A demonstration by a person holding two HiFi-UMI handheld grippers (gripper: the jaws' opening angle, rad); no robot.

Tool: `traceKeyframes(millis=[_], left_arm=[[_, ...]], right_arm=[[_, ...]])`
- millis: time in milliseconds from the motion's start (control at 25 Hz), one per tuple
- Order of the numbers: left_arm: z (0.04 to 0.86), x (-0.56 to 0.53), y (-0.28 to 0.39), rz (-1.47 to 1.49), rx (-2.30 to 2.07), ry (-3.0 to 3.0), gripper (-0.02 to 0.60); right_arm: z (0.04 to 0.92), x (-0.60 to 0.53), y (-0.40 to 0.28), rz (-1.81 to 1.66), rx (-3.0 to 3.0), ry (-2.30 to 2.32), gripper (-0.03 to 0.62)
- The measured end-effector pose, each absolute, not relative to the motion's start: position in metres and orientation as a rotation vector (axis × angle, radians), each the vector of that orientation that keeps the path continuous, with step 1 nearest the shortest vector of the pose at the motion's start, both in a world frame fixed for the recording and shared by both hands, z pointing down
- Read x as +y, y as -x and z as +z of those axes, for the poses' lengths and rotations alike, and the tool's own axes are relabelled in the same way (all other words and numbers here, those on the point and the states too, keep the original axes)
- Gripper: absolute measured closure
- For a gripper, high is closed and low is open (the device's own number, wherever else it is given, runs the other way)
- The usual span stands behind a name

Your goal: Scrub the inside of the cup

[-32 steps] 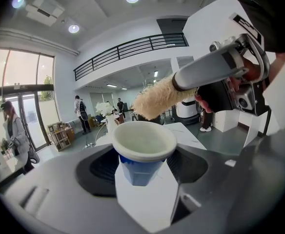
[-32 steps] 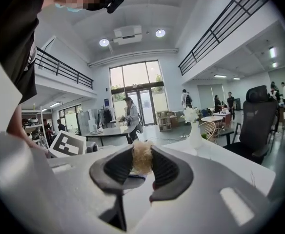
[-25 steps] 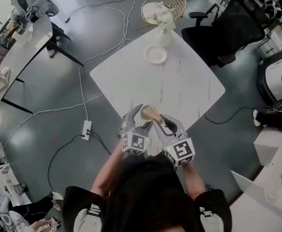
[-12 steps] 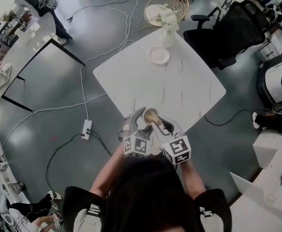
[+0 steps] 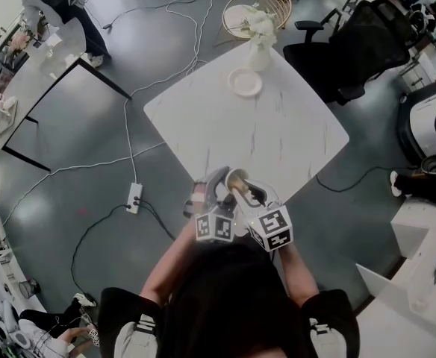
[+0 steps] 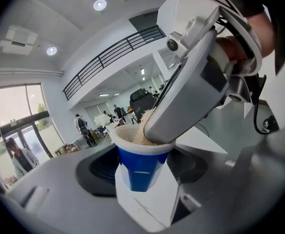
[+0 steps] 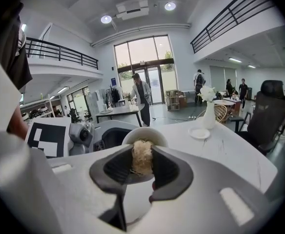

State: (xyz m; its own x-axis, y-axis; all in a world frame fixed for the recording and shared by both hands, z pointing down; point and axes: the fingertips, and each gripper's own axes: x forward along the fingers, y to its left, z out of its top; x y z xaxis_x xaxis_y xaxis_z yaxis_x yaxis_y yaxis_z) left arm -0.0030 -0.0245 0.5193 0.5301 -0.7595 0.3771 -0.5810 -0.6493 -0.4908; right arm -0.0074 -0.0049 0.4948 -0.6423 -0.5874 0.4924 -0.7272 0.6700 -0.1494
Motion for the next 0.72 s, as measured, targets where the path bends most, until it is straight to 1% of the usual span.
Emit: traceKeyframes(millis=[720], left_arm=[[0.521, -0.011, 0.009, -0.817, 1.134, 2.488, 0.267]], right_arm=[[0.488, 0.007, 0.0, 0.45, -2.465, -1.023, 0.487]])
